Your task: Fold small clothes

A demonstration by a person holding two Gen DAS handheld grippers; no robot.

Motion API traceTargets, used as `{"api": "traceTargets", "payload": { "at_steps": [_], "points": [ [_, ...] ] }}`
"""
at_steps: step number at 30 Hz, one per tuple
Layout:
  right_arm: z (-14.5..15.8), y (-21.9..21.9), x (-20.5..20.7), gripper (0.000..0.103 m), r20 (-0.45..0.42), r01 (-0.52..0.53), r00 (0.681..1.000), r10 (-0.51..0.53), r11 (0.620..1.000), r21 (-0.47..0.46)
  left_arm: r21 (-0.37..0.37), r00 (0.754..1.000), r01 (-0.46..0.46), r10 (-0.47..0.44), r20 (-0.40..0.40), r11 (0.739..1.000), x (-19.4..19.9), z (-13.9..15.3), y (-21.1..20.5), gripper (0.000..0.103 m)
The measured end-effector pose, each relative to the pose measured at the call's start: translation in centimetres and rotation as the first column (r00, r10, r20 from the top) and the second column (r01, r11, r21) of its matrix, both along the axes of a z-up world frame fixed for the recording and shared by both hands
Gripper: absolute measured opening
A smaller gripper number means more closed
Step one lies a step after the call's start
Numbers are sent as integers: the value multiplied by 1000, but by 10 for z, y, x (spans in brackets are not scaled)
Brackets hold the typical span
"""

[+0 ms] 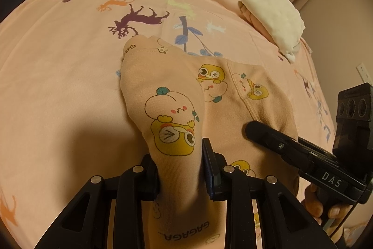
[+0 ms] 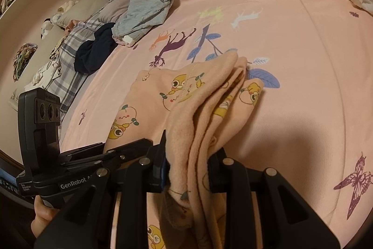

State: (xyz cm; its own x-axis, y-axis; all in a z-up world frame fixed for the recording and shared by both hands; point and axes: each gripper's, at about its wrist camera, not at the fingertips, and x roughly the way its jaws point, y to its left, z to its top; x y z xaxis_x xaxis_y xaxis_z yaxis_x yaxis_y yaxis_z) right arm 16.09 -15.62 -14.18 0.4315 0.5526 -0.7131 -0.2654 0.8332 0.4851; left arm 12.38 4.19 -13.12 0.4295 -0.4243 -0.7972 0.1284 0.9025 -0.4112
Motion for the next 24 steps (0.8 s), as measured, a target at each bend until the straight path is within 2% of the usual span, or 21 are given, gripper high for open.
{"api": "traceTargets", "payload": {
  "at_steps": [24],
  "points": [
    [-11,-10,4,28,-55,30,998,-27,998,52,-1,1000,-2,2,-2,1000,1,-4,2,30]
  ]
}}
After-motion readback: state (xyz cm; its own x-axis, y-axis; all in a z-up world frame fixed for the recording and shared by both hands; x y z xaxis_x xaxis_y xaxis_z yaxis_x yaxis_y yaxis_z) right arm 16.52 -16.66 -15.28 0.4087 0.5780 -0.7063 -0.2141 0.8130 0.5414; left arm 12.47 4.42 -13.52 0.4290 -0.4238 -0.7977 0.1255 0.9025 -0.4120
